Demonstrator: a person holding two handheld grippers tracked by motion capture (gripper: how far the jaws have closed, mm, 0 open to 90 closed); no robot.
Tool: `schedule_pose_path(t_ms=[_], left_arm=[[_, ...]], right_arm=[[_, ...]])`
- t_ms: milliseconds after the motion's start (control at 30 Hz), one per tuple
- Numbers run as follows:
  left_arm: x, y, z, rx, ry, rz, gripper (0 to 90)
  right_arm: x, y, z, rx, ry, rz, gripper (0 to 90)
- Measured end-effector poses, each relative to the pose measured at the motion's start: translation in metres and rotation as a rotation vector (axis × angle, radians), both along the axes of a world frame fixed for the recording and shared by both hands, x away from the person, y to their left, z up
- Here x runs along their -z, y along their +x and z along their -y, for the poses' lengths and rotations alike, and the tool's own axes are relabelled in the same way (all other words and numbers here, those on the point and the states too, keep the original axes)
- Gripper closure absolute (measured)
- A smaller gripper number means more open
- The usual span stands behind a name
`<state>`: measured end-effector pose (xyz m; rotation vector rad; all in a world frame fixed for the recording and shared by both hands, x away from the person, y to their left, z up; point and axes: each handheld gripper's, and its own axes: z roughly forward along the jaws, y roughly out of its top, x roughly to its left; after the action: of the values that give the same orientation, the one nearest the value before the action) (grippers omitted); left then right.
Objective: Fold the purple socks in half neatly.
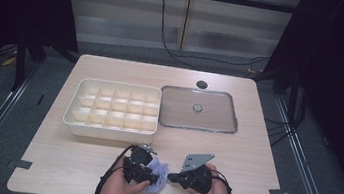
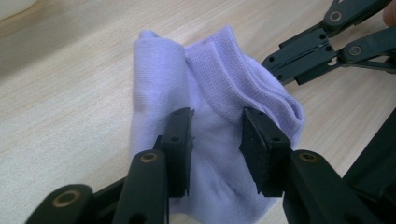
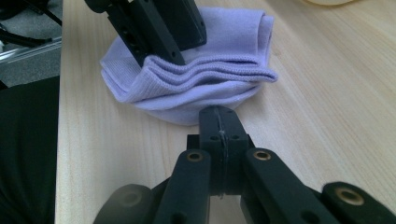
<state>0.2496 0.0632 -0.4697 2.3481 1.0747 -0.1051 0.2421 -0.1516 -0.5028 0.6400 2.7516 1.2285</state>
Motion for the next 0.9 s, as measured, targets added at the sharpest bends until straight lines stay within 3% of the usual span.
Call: schedule_pose_path(t_ms=[300, 633, 900], left_arm=[[-0.010, 0.001, -0.004, 0.009, -0.015, 0.016, 54.4], [-0.024, 0.010, -0.020, -0.047, -0.047, 0.041, 50.5], [-0.025, 0.013, -0.028, -0.074, -0.039, 0.058, 49.3]], right_arm=[[0.000, 0.000, 0.000, -0.001, 0.002, -0.001, 90.0], [0.000, 0.000, 0.000, -0.001, 0.001, -0.001, 90.0], [0.000, 0.000, 0.000, -0.001, 0.000, 0.001, 90.0]])
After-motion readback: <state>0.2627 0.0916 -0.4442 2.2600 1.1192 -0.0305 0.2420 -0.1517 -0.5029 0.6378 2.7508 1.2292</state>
